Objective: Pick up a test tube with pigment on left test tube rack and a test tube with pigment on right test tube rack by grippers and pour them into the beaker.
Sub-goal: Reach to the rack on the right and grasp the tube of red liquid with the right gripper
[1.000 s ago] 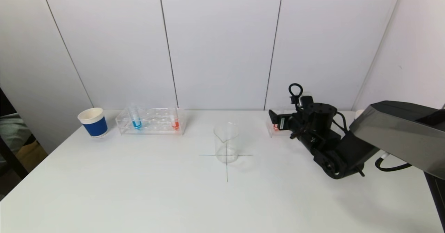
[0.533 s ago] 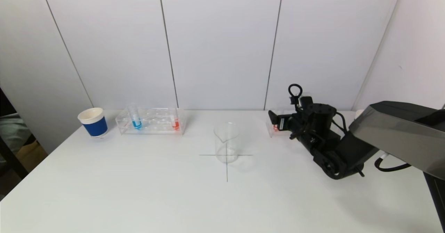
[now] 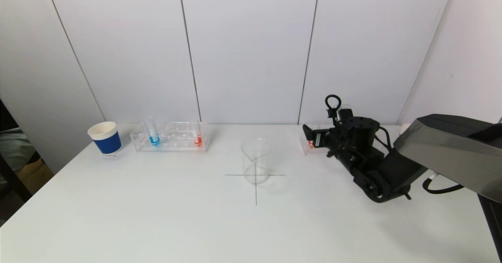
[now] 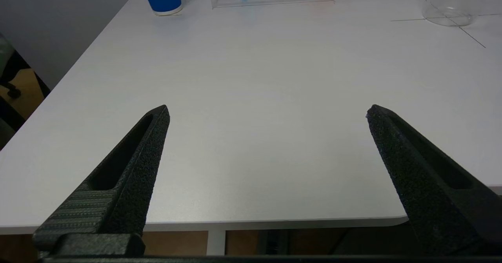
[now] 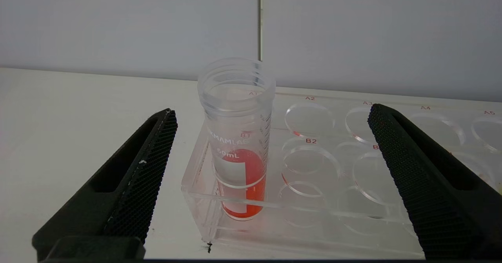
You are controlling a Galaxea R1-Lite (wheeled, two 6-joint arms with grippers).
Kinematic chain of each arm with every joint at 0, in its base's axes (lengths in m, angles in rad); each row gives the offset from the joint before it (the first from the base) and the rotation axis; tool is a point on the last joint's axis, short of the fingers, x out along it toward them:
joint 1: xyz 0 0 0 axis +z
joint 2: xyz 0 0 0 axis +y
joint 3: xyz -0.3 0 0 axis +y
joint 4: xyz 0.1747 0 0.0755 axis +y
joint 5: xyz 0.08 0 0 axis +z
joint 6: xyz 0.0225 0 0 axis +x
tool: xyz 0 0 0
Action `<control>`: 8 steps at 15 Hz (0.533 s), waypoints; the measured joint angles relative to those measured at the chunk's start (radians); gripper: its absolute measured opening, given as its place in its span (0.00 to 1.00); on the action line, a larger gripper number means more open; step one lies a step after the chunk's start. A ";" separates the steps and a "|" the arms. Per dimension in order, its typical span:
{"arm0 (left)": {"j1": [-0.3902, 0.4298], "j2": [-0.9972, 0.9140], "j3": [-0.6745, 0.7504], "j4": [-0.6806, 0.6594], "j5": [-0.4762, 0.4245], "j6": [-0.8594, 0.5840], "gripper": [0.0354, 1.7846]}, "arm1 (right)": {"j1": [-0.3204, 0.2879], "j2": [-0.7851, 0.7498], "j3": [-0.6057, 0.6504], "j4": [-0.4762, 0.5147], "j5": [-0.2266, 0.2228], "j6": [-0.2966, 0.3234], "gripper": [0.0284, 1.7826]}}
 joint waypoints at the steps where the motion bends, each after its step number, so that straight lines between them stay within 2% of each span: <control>1: 0.000 0.000 0.000 0.000 0.000 0.000 0.99 | 0.000 0.000 0.000 0.000 0.000 0.000 0.99; 8: 0.000 0.000 0.000 0.000 0.000 0.000 0.99 | 0.020 0.001 -0.010 0.009 0.000 -0.007 0.99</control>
